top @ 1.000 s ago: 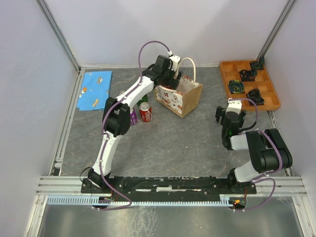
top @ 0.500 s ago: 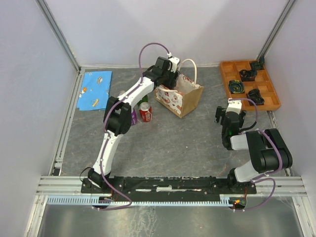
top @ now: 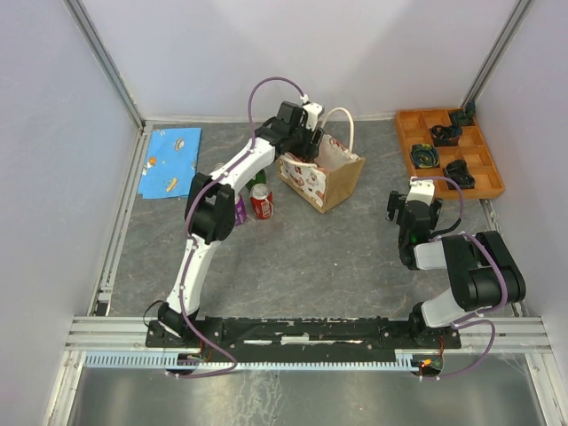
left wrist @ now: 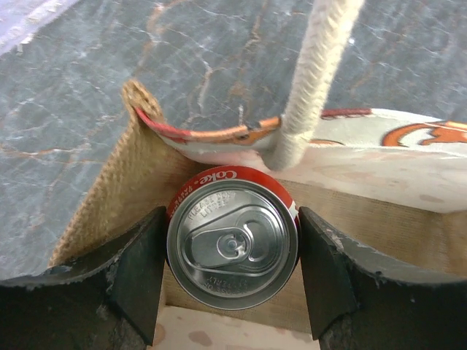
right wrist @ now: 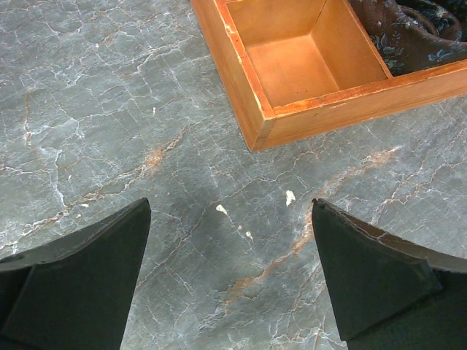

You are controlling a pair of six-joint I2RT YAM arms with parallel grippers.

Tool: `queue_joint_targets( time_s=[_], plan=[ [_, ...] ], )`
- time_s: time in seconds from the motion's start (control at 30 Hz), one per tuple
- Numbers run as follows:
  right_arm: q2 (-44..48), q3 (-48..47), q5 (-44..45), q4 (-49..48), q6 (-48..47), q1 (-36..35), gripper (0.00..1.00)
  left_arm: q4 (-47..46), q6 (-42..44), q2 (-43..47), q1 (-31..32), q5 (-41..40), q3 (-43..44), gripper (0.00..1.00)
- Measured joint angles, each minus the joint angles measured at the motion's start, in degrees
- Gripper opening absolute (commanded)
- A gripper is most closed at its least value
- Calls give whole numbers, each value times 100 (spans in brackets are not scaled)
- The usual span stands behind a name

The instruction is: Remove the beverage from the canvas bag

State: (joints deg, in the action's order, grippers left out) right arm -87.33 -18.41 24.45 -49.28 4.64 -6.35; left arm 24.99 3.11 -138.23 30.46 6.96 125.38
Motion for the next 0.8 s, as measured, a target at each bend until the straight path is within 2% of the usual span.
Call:
queue_joint_targets(
  time_s=[0.23, 0.6, 0.8],
  plan=[
    [0, 0, 2, 0, 0, 0, 99, 415, -7, 280, 17, 529, 79, 3],
    [0, 0, 2, 0, 0, 0, 99, 699, -9, 1001, 15, 973, 1010, 3],
    [0, 0, 2, 0, 0, 0, 99, 1217, 7, 1340, -76, 946, 1438, 3]
  ],
)
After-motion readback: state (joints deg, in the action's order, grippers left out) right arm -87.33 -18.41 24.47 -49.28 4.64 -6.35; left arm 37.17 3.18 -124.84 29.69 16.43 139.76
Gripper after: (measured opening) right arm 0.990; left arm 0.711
